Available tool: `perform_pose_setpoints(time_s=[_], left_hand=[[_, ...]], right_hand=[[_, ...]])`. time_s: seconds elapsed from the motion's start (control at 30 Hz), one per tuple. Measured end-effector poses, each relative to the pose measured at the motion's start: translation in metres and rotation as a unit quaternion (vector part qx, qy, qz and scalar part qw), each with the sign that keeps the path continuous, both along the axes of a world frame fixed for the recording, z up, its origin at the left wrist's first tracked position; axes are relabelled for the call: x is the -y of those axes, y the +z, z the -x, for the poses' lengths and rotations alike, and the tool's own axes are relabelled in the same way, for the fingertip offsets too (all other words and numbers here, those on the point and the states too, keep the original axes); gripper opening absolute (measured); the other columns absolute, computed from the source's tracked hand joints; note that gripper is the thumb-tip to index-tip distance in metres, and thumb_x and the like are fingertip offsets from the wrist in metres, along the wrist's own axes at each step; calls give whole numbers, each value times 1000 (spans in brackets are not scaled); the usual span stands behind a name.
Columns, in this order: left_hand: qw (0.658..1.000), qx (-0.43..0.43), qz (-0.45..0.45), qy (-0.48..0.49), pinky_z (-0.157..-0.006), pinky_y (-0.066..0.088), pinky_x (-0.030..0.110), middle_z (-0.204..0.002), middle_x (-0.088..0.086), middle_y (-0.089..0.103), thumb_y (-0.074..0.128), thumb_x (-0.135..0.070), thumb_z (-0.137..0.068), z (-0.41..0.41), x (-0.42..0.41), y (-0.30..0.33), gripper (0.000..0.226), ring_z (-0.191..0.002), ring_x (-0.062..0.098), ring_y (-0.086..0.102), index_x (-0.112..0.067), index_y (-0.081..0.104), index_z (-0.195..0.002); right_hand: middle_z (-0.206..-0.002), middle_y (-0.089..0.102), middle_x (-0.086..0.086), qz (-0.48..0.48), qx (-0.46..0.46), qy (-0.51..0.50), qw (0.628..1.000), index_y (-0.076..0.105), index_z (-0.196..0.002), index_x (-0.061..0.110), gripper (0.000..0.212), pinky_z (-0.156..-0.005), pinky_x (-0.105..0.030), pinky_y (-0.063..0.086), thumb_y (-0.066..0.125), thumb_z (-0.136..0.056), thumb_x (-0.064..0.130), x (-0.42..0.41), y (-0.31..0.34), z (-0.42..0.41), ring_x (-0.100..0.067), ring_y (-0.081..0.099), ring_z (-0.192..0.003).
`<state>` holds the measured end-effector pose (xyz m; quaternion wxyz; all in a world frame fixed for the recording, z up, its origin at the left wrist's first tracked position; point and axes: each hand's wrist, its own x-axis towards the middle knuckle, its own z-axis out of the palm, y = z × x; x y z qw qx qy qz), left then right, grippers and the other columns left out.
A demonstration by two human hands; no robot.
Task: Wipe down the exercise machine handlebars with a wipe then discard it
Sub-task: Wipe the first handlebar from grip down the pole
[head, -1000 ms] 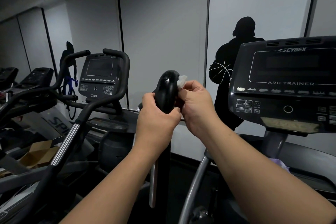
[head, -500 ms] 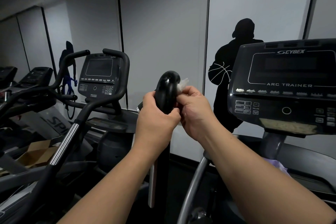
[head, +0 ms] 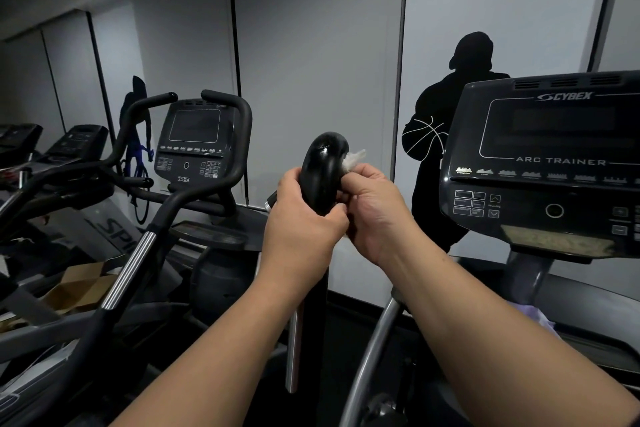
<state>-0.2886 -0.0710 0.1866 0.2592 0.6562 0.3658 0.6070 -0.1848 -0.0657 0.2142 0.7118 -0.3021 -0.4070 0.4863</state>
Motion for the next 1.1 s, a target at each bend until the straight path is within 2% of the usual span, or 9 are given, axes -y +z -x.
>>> perform_pose_setpoints(time_s=[0.2,0.37,0.43,0.57,0.63,0.7,0.8,0.93,1.1], left_hand=[[1000,-3,-2,-1,-71,48,17,-94,-14,65,75,-23,-79,0,1,0,49,-84,-4,63,-34,51,-120],[1000,-10,5,7,-72,49,21,-94,-13,67,75,-24,-79,1,2,2,52,-86,1,65,-30,52,-125],[1000,-10,3,5,-72,48,19,-94,-14,67,75,-24,-79,1,1,1,52,-86,-1,65,-30,52,-125],[1000,-19,1,-11,-73,48,16,-94,-16,67,76,-25,-81,3,1,1,47,-85,-8,63,-33,52,-120],[998,21,9,-66,-74,50,18,-92,-15,71,74,-27,-89,5,2,2,36,-82,-6,67,-26,55,-119],[980,125,59,-146,-63,50,21,-79,-10,71,57,-33,-101,9,4,8,26,-70,4,66,-13,60,-117],[935,229,178,-203,-55,43,26,-84,19,59,51,-32,-102,16,-2,22,42,-68,22,55,4,65,-118],[916,207,242,-244,-82,51,41,-96,26,67,56,-14,-93,23,-9,31,31,-87,33,62,8,72,-107],[908,208,248,-265,-55,50,29,-86,18,66,54,-2,-94,25,-19,40,20,-65,21,61,-7,72,-99]], right_hand=[[-60,61,-5,-4,0,14,1000,50,-72,16,33,-48,-24,46,46,-91,-11,2,-2,-2,-13,59,-46],[-66,66,-4,-8,4,-20,1000,53,-79,18,26,-58,-30,44,53,-92,-4,3,2,-3,-16,61,-56],[-76,68,-10,-8,20,-5,1000,60,-92,9,15,-60,-31,50,50,-91,-2,7,-1,-2,-20,64,-63],[-100,71,-15,13,48,1,999,61,-124,-5,45,-62,-27,55,58,-91,24,14,-3,-4,-23,69,-83],[-98,70,-15,-5,47,-3,999,61,-117,-4,37,-69,-32,56,63,-92,23,15,-1,-4,-26,69,-86],[-85,71,-7,-21,60,-13,998,58,-98,8,8,-78,-38,53,62,-95,16,17,-1,-4,-24,69,-84],[-88,72,-10,-29,75,-18,997,55,-86,16,12,-83,-42,52,61,-96,14,20,-2,-4,-26,68,-90],[-78,62,-6,-34,81,-33,996,56,-83,17,15,-71,-34,49,59,-96,9,23,-1,0,-17,58,-71],[-88,67,3,-22,135,-87,987,62,-85,22,10,-87,-38,48,64,-96,21,25,-4,0,-14,61,-91]])
